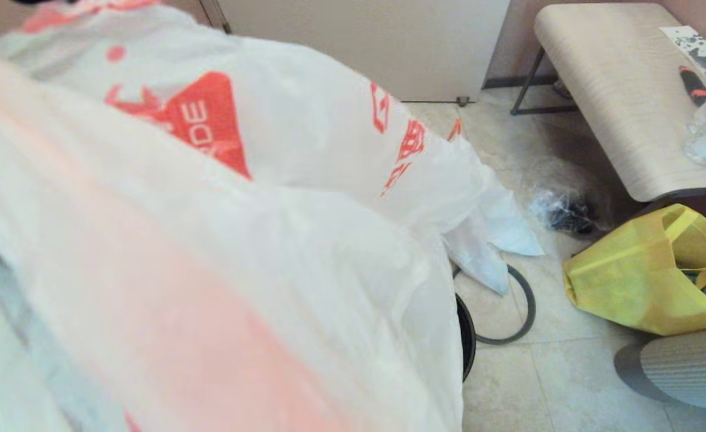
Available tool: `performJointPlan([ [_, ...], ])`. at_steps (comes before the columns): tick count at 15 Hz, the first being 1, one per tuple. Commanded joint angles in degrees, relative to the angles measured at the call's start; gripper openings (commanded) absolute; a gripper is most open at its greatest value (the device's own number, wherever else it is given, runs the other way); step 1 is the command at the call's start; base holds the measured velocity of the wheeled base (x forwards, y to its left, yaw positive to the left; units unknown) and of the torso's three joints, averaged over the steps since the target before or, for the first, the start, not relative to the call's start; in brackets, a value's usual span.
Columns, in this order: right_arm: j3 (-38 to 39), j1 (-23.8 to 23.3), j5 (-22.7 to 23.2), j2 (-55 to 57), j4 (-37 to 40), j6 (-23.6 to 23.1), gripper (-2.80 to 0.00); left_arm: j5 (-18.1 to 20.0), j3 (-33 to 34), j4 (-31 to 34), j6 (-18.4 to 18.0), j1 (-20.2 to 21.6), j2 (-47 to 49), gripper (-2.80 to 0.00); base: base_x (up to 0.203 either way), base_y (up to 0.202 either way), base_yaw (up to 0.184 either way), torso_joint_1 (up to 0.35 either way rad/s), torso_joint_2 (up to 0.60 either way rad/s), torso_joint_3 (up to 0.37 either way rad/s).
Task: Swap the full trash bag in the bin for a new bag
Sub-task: Put the new garbage bag on the trash can
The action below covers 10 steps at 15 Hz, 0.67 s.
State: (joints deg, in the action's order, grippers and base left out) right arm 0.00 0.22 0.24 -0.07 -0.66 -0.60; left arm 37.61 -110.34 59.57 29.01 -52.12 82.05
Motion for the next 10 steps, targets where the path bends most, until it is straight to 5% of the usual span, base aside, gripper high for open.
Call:
performJointPlan([
  [1, 0.3, 0.0, 0.0, 0.1, 0.0, 0.0, -2.80, 5.3, 0.2, -1.9, 0.2, 1.9, 5.3, -2.80, 0.000, 0.000, 0.000, 0.000, 0.00, 0.000],
  [7, 0.2, -0.1, 0.0, 1.5, 0.2, 0.0, -2.80, 5.1, 0.1, -8.6, 0.3, 3.2, 14.7, -2.80, 0.000, 0.000, 0.000, 0.000, 0.00, 0.000],
  [10, -5.0, -0.1, 0.5, 7.1, 0.6, -1.2, -2.80, -0.2, -0.1, -12.4, 0.2, 3.2, 17.5, -2.80, 0.000, 0.000, 0.000, 0.000, 0.00, 0.000],
])
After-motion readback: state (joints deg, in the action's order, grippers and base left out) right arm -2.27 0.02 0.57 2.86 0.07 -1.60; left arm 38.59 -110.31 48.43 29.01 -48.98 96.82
